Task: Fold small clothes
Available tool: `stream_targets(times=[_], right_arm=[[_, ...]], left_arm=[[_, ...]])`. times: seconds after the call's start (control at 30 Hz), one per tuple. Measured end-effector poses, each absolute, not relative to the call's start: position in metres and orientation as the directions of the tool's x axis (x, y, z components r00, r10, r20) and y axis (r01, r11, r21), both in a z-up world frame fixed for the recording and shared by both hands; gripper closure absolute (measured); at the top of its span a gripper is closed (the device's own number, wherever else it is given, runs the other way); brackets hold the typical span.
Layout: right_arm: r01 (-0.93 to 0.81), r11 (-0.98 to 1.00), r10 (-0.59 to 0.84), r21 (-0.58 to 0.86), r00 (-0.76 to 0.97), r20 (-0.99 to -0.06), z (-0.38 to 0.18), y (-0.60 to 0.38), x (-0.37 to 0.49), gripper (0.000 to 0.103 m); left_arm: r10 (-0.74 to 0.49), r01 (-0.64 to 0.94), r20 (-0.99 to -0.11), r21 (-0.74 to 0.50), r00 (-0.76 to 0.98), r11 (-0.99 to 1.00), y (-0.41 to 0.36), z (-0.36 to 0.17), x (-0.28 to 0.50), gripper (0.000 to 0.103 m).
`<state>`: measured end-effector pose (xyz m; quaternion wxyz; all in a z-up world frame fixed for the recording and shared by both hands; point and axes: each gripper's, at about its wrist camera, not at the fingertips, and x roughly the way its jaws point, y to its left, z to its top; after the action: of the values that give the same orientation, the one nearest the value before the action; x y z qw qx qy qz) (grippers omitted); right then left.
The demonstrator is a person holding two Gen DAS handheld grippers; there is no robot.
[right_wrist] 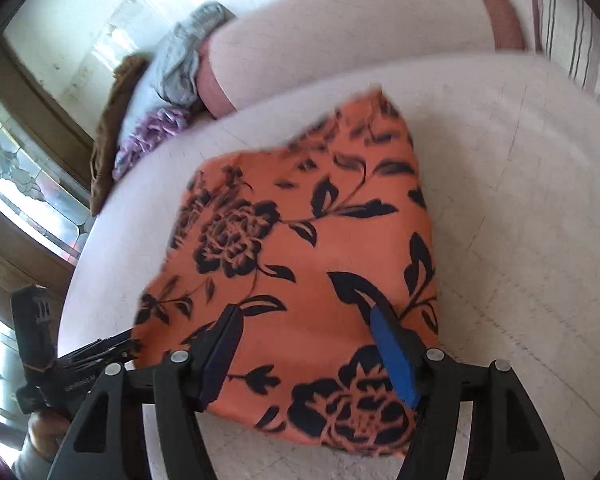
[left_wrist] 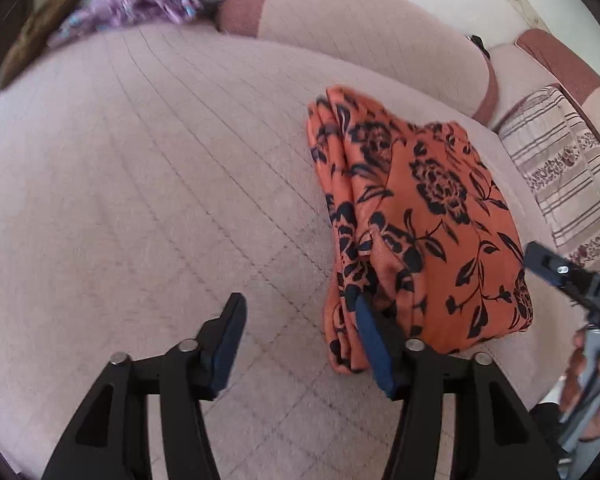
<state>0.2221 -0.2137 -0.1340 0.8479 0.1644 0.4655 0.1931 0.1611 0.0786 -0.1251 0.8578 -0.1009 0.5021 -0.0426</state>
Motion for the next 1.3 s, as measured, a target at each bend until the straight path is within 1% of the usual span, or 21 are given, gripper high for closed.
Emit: stream_targets(times=[0.07, 0.1, 0.13, 0.17, 0.2, 0.3, 0.33, 0.4, 0.5, 0.53, 0.6, 0.7, 0.77, 0.83, 0.9, 0.93, 1.0, 1.07, 1.13, 1.3], right_arm=[[-0.207, 0.878, 0.472, 0.432, 0.531, -0.704, -0.113, -0.209, 0.211, 0.032], [-0.216, 0.886, 0.458, 0.410, 0.550, -0.699, -0.107, -0.208, 0.204, 0.026], [-0.227, 0.895, 0.442, 0.384, 0.571, -0.691, -0.102, -0.205, 0.196, 0.016], [-0.236, 0.900, 0.432, 0.366, 0.585, -0.686, -0.102, -0.202, 0.190, 0.012], [-0.234, 0.903, 0.428, 0.361, 0.575, -0.698, -0.110, -0.200, 0.189, 0.010], [-0.158, 0.918, 0.395, 0.365, 0.463, -0.793, -0.146, -0.191, 0.195, 0.010], [-0.139, 0.915, 0.397, 0.379, 0.477, -0.784, -0.146, -0.192, 0.192, 0.010], [-0.139, 0.900, 0.414, 0.412, 0.564, -0.715, -0.125, -0.199, 0.175, 0.010], [-0.133, 0.920, 0.361, 0.368, 0.650, -0.669, -0.101, -0.201, 0.146, 0.010], [-0.132, 0.926, 0.349, 0.355, 0.659, -0.666, -0.099, -0.200, 0.138, 0.010], [-0.130, 0.942, 0.315, 0.309, 0.661, -0.681, -0.103, -0.199, 0.115, 0.007], [-0.098, 0.970, 0.235, 0.224, 0.625, -0.745, -0.124, -0.190, 0.080, 0.000], [-0.088, 0.977, 0.210, 0.196, 0.585, -0.784, -0.143, -0.183, 0.054, 0.000], [-0.102, 0.970, 0.240, 0.221, 0.551, -0.799, -0.159, -0.175, 0.027, 0.000], [-0.119, 0.972, 0.236, 0.204, 0.534, -0.812, -0.163, -0.166, 0.017, 0.000], [-0.133, 0.973, 0.231, 0.189, 0.542, -0.808, -0.160, -0.163, 0.016, 0.000], [-0.148, 0.977, 0.213, 0.155, 0.598, -0.772, -0.144, -0.162, 0.015, 0.000], [-0.136, 0.984, 0.176, 0.115, 0.646, -0.743, -0.128, -0.164, 0.018, 0.000], [-0.107, 0.989, 0.151, 0.107, 0.689, -0.709, -0.114, -0.168, 0.020, 0.000], [-0.052, 0.993, 0.108, 0.105, 0.760, -0.641, -0.068, -0.185, 0.039, 0.000]], left_arm=[[-0.132, -0.040, -0.842, -0.179, 0.524, 0.983, 0.076, -0.114, 0.153, 0.032], [-0.120, -0.043, -0.833, -0.170, 0.540, 0.985, 0.075, -0.107, 0.147, 0.029], [-0.112, -0.044, -0.828, -0.163, 0.550, 0.986, 0.073, -0.101, 0.141, 0.028], [-0.107, -0.045, -0.825, -0.158, 0.554, 0.986, 0.072, -0.095, 0.135, 0.027], [-0.105, -0.045, -0.823, -0.156, 0.558, 0.987, 0.072, -0.091, 0.130, 0.026], [-0.099, -0.038, -0.820, -0.145, 0.564, 0.989, 0.071, -0.078, 0.111, 0.026], [-0.092, -0.038, -0.818, -0.138, 0.568, 0.990, 0.071, -0.074, 0.107, 0.026], [-0.065, -0.055, -0.806, -0.120, 0.589, 0.991, 0.070, -0.067, 0.099, 0.023], [-0.028, -0.074, -0.782, -0.095, 0.622, 0.993, 0.064, -0.059, 0.089, 0.020], [-0.014, -0.078, -0.772, -0.082, 0.636, 0.994, 0.062, -0.054, 0.083, 0.019], [0.016, -0.084, -0.749, -0.053, 0.662, 0.995, 0.057, -0.050, 0.073, 0.012], [0.085, -0.088, -0.690, 0.032, 0.718, 0.996, 0.049, -0.054, 0.043, 0.003], [0.102, -0.084, -0.697, 0.060, 0.709, 0.995, 0.048, -0.066, 0.031, 0.002], [0.086, -0.068, -0.747, 0.054, 0.660, 0.996, 0.050, -0.088, 0.022, 0.002], [0.089, -0.076, -0.789, 0.054, 0.607, 0.996, 0.052, -0.102, 0.020, 0.002], [0.101, -0.087, -0.801, 0.061, 0.590, 0.994, 0.053, -0.105, 0.019, 0.002], [0.112, -0.099, -0.790, 0.066, 0.603, 0.993, 0.054, -0.098, 0.018, 0.002], [0.126, -0.115, -0.759, 0.068, 0.639, 0.991, 0.054, -0.082, 0.017, 0.002], [0.130, -0.125, -0.727, 0.061, 0.674, 0.990, 0.053, -0.065, 0.018, 0.002], [0.087, -0.094, -0.686, 0.027, 0.722, 0.995, 0.039, -0.032, 0.029, 0.002]])
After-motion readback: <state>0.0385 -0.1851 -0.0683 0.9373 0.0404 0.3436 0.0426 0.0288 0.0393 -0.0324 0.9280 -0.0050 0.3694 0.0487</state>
